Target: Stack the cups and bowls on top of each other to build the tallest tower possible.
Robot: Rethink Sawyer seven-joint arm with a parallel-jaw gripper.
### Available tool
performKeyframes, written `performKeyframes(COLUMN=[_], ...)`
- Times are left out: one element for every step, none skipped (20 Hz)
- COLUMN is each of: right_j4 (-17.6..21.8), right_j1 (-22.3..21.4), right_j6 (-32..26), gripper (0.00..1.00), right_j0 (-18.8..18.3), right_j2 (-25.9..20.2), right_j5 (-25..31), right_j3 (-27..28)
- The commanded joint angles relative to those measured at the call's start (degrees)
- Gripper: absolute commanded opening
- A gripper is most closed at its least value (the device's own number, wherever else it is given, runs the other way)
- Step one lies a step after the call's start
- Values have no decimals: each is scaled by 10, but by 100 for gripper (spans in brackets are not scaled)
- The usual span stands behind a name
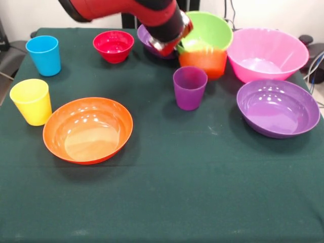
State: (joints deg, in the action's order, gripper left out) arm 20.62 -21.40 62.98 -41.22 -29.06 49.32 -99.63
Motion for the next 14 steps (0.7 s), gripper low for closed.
performKeyframes(right_j4=[-3, -3, -3, -2, -2, -2, -4, -4, -6, -3, 0, 1, -3, -7], right_j1=[80, 85, 89, 94, 102, 112, 122, 134, 147, 155, 164, 177, 191, 202], right_j6=[58, 60, 59, 56, 48, 43, 41, 36, 34, 29, 24, 19, 18, 22], gripper=[0, 0, 0, 0, 0, 0, 0, 0, 0, 0, 0, 0, 0, 0], right_j0=[36, 40, 41, 42, 45, 43, 45, 44, 45, 46, 47, 45, 44, 43], right_j2=[29, 33, 33, 33, 31, 29, 27, 24, 22, 20, 19, 16, 14, 14], right_j5=[-5, 1, 0, -4, 3, 1, -1, -7, -7, -14, -22, -35, -40, -42], right_j3=[163, 175, 184, 192, 207, 215, 227, 236, 248, 255, 262, 268, 276, 280])
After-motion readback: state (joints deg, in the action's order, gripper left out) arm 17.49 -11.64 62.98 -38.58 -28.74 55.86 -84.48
